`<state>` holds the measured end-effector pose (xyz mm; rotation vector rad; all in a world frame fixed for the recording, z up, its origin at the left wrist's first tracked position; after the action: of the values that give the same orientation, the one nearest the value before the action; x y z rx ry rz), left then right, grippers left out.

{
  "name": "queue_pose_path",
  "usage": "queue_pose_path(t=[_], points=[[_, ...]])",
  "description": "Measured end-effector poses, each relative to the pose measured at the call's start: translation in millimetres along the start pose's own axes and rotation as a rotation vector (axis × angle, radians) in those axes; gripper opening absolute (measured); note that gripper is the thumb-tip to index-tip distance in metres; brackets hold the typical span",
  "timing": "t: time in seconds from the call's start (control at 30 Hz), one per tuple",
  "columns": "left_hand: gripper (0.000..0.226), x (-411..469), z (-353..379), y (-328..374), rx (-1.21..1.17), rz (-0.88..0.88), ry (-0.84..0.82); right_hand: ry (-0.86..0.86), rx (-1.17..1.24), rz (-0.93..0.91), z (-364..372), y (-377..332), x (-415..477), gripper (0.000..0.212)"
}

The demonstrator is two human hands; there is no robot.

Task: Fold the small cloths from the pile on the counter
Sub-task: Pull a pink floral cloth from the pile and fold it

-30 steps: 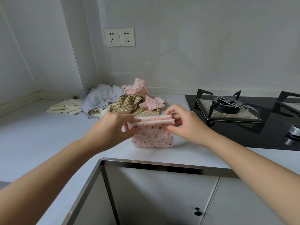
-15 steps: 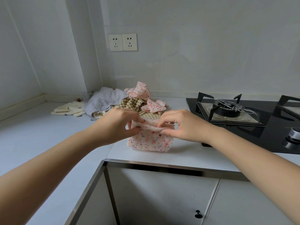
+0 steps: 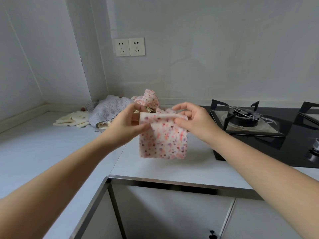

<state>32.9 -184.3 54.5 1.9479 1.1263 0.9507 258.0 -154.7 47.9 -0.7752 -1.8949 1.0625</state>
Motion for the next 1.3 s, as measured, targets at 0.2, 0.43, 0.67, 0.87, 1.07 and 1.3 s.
queue_pose_path(t=[0.2,0.43,0.67,0.87,1.07,1.3], points=[[0.02,63.2,17.5,-24.1,-0.429,-0.205,0.081,0.118,0.703,0.305,-15.6,35.6,48.9,0.026],[0.044,162.6,14.7,-29.8,0.084,-0.052,0.529,0.384,0.467,0.232,-46.2,56.7,125.5,0.006],[0.046,217.4,-33.7,49.0,0.192,0.025,0.552,0.417,0.472,0.244,-78.7,-4.2,167.5,0.032],[0.029,235.2,-70.2,114.8,-0.23,-0.223,0.27,0.597,0.348,0.218,-101.9,-89.6,189.4,0.02],[0.034,234.3,-61.4,143.9,0.032,-0.271,0.326,0.409,0.793,0.568,-127.9,-124.9,163.7,0.034],[0.034,216.0,34.7,182.2,0.011,-0.253,0.342,0.617,0.144,0.421,-175.3,-117.4,94.8,0.037]])
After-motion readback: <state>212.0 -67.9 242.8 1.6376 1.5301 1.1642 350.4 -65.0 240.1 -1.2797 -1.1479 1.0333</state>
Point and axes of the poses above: each hand's wrist, its own x-axis towards the middle knuckle, its own z-axis out of the palm, y = z × x, the point moved 1 cm from there along x, towards the middle knuckle, and after that the axes turned 12 degrees about -y, right-handed, at the moved point
